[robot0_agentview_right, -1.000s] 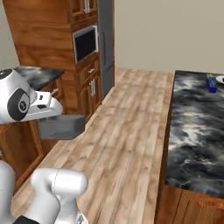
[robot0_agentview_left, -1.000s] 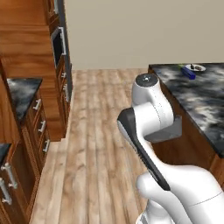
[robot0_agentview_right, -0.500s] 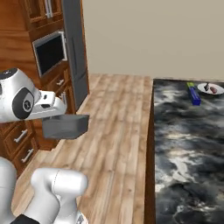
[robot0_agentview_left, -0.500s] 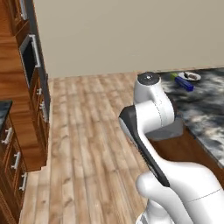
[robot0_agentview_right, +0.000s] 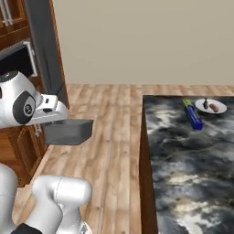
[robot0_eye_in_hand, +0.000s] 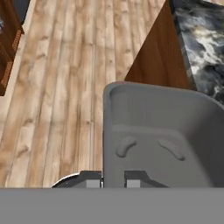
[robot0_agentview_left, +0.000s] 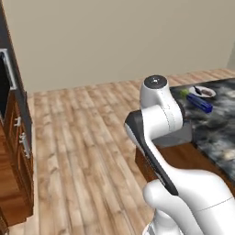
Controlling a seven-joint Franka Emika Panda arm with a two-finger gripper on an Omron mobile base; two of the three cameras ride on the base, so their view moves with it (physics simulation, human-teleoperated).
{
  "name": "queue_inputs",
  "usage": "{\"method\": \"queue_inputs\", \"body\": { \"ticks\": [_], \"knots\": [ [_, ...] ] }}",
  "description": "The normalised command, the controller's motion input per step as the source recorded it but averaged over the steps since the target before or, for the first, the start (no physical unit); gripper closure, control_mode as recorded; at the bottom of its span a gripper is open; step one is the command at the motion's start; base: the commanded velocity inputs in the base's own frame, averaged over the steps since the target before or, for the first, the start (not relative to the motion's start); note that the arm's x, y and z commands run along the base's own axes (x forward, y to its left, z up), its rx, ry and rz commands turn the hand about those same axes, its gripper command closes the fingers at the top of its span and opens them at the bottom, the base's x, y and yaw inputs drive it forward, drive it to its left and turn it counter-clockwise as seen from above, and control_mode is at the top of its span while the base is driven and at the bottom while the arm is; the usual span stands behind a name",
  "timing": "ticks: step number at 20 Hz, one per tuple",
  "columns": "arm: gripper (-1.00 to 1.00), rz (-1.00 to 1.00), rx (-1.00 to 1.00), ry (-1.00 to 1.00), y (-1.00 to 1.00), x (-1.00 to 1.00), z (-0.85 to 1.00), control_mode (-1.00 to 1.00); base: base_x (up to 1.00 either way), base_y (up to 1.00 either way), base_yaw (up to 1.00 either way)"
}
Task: Retrieve the tupperware and aluminum foil from the cabinet and place them on the dining counter near the plate with fish and potato to prepare for storing leftovers.
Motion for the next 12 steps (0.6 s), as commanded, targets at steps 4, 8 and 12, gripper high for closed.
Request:
{"method": "queue_inputs", "body": {
  "ticks": [4, 8, 12],
  "knots": [
    [1.00, 0.00, 0.00, 0.00, 0.00, 0.00, 0.00, 1.00, 1.00, 0.26, -0.26],
    [1.00, 0.00, 0.00, 0.00, 0.00, 0.00, 0.00, 1.00, 1.00, 0.40, -0.21],
    [1.00, 0.00, 0.00, 0.00, 0.00, 0.00, 0.00, 1.00, 1.00, 0.48, -0.16]
  ]
}}
